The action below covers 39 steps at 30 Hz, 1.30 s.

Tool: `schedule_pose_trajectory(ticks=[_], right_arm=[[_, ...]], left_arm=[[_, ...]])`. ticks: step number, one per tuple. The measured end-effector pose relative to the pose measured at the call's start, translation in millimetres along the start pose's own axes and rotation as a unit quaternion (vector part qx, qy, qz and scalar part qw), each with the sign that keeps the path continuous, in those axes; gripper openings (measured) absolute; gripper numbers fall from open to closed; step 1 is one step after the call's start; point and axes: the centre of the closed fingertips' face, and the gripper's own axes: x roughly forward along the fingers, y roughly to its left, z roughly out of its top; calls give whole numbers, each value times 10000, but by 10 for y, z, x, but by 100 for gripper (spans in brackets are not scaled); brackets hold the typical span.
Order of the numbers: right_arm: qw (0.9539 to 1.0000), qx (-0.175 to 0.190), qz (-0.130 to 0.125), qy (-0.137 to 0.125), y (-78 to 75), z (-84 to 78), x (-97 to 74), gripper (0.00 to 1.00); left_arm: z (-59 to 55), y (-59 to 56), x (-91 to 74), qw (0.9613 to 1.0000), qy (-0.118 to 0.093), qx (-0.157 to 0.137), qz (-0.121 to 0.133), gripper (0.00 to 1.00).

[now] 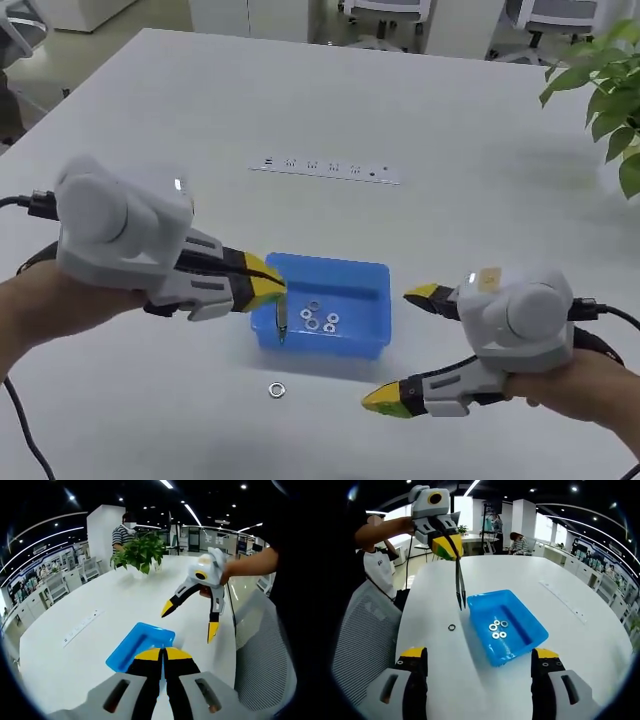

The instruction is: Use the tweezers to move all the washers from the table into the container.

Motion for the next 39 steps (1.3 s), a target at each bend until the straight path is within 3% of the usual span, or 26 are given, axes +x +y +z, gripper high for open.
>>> schedule_pose_trajectory(ticks=[18, 28, 39], right_arm=[[10000, -48, 43, 33, 36, -13, 1, 84], [10000, -26, 59, 57, 41, -43, 4, 84], [9999, -16, 75, 86, 45, -69, 11, 83]], left_arm=[[-271, -147, 104, 9998, 171, 1, -143, 5], [-419, -141, 147, 9995, 261, 26, -181, 5], [-503, -133, 175, 9995, 257, -20, -194, 5]])
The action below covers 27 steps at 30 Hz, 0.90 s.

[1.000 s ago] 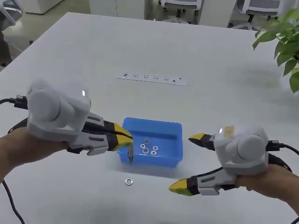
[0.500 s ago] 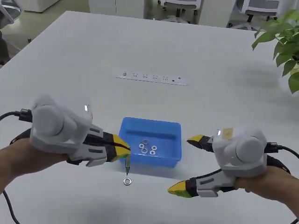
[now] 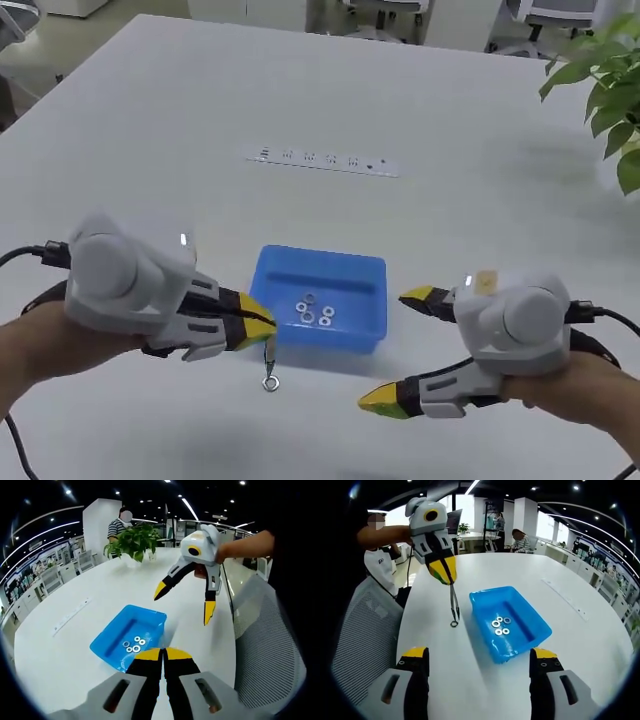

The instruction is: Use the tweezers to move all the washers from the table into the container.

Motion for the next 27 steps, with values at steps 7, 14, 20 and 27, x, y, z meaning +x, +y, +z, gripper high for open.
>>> schedule_pose_trajectory(ticks=[7, 14, 20, 27], right_arm=[[10000, -6, 31, 8, 18, -17, 11, 82], [9999, -79, 86, -15, 36, 12, 23, 80], [9992, -297, 251, -127, 97, 102, 73, 75], [9959, -707, 524, -210, 180, 207, 170, 65]], left_arm=[[-6, -17, 26, 10000, -64, 23, -19, 5], [-16, -29, 17, 10000, -71, 42, -22, 5], [-27, -22, 5, 10000, -18, 69, -2, 5], [-11, -62, 7, 10000, -11, 55, -44, 5]])
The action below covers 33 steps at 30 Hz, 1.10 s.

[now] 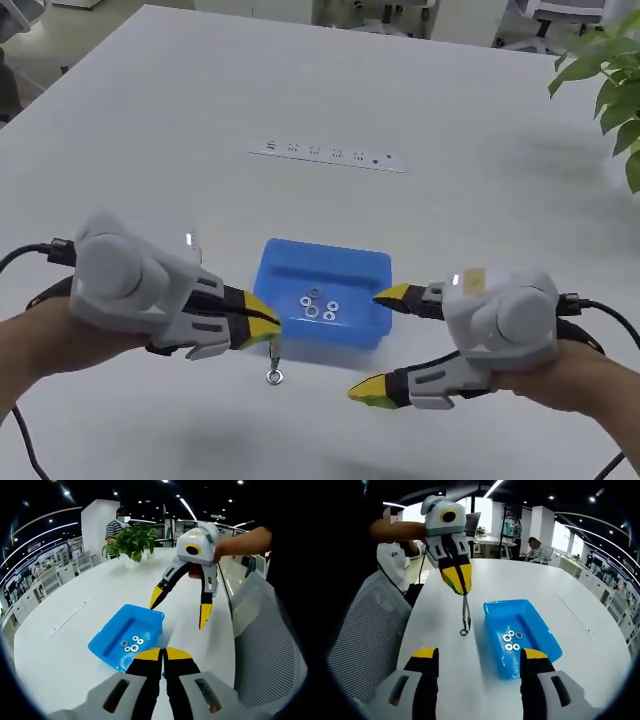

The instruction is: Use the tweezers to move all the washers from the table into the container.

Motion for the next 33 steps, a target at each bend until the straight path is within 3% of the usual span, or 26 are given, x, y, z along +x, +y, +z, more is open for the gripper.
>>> schedule_pose_trajectory(ticks=[16, 22, 33], right_arm=[[9944, -822, 660, -2, 121, 169, 286, 43], [9921, -947, 823, -11, 162, 224, 373, 34], [9880, -1132, 1049, 48, 229, 272, 535, 27]], left_arm=[[29, -33, 18, 9999, 71, 53, -145, 5], [43, -51, 18, 9997, 100, 92, -215, 5], [53, -71, 9, 9994, 152, 125, -282, 5]])
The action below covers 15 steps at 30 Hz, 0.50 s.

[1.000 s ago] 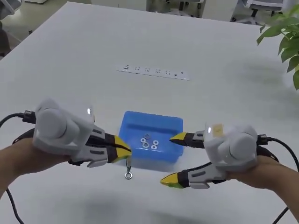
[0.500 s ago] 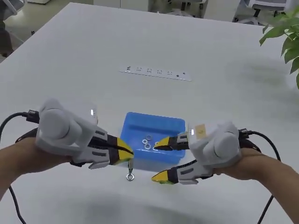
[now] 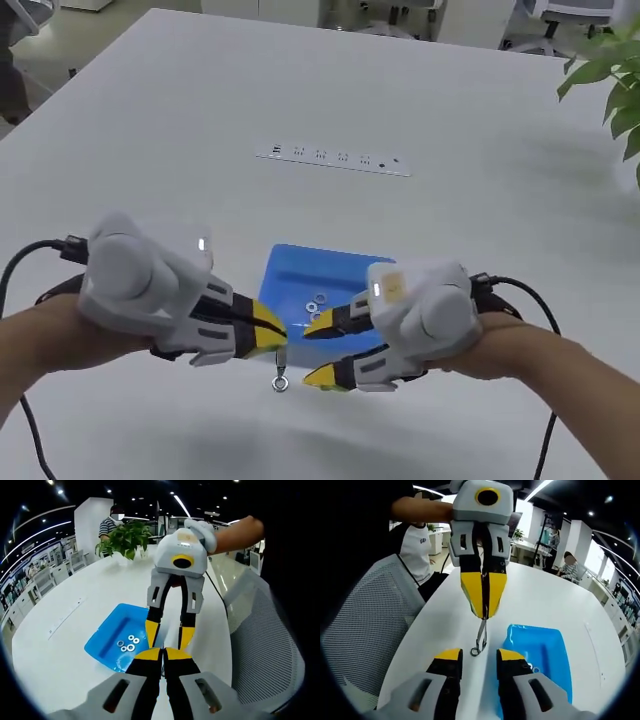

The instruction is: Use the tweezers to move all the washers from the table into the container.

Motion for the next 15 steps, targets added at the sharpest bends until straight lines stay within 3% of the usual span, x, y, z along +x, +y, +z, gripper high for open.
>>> schedule_pose_trajectory(ticks=[15], right_arm=[[9997, -149, 202, 83, 1, 21, 186, 20]], left_arm=[[-6, 17, -7, 10000, 22, 2, -5, 5]])
